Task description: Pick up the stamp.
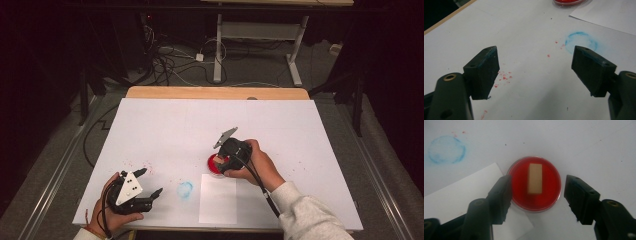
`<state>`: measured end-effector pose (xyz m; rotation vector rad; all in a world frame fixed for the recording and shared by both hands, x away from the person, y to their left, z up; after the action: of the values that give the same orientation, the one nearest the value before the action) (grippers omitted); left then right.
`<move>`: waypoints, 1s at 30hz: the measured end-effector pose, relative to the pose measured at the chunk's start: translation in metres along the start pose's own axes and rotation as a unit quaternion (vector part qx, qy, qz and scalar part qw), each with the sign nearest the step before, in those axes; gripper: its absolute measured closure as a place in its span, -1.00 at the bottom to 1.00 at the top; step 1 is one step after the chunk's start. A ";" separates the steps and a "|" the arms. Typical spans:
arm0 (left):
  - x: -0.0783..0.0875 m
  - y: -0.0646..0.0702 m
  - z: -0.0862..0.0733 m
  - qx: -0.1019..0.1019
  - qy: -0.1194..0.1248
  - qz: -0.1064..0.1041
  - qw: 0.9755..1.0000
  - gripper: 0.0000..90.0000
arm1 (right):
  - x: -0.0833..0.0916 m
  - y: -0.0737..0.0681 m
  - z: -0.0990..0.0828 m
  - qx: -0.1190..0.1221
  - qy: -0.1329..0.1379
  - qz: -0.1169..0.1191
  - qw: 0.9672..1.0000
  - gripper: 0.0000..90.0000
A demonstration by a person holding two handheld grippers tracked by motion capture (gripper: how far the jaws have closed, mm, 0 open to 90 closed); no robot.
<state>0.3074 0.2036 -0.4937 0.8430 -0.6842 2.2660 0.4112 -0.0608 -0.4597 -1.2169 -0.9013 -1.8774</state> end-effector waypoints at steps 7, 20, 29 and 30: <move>0.000 0.000 -0.001 0.002 -0.001 -0.004 1.000 -0.52 | -0.012 -0.002 0.005 0.014 -0.035 0.012 0.999 0.33; -0.001 0.001 0.000 0.001 -0.001 -0.009 1.000 -0.52 | -0.021 -0.004 0.010 0.028 -0.056 0.016 0.998 0.60; -0.001 0.002 0.000 0.001 -0.003 -0.010 1.000 -0.52 | -0.026 -0.001 0.012 0.028 -0.062 0.008 0.998 0.67; -0.001 0.002 0.000 0.001 -0.003 -0.011 1.000 -0.52 | -0.027 -0.001 0.011 0.025 -0.065 0.008 0.998 0.66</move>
<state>0.3068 0.2018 -0.4954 0.8549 -0.6736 2.2456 0.4233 -0.0454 -0.4813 -1.3226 -0.9999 -1.7696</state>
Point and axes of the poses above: each handheld gripper's, and its own axes: x roughly backward along the jaws, z roughly out of its top, y roughly to its right, the point moved 6 cm from there along -x, roughly forward along the jaws, and after that the axes turned 10 degrees about -y, right-handed, at the moved point
